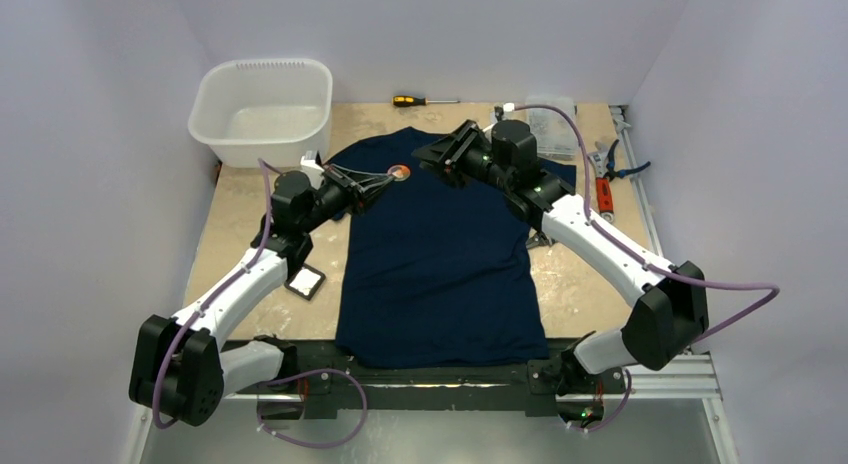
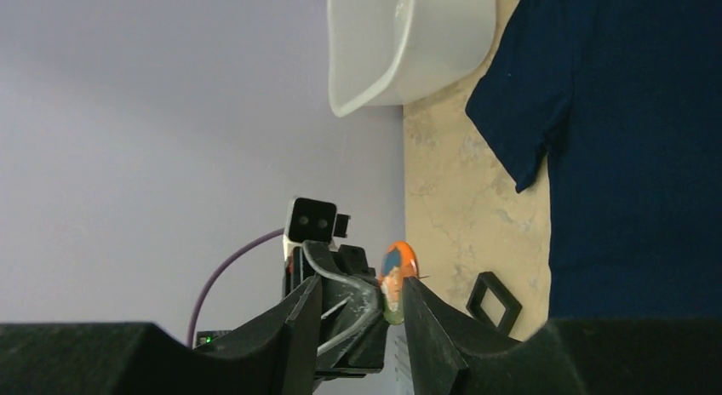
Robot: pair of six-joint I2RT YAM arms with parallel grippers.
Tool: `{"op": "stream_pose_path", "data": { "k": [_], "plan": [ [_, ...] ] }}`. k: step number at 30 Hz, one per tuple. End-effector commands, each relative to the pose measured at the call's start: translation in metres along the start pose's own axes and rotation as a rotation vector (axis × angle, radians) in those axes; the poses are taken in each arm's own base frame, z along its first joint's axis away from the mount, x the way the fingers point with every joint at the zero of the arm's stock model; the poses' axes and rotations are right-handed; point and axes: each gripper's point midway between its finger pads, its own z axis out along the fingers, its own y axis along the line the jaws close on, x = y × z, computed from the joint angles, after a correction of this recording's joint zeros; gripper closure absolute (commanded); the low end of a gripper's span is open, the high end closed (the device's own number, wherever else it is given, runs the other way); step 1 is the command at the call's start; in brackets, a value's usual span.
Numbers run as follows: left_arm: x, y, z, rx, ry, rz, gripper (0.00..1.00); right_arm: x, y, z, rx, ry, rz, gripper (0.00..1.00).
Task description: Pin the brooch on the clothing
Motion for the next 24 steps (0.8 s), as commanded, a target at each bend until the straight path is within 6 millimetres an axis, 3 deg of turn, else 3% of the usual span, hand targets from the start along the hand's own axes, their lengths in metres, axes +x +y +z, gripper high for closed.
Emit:
{"op": "stream_pose_path", "data": {
  "k": [1, 8, 24],
  "plan": [
    [0.008, -0.035, -0.005, 0.132, 0.037, 0.04, 1.0, 0.009, 0.008, -0.003, -0.04, 0.058, 0.0, 0.55],
    [0.01, -0.039, -0.006, 0.146, 0.048, 0.069, 1.0, 0.008, 0.005, 0.0, -0.021, 0.106, -0.068, 0.56],
    [0.015, -0.038, -0.001, 0.144, 0.089, 0.105, 1.0, 0.019, 0.009, 0.005, -0.075, 0.178, -0.068, 0.74]
  ]
}}
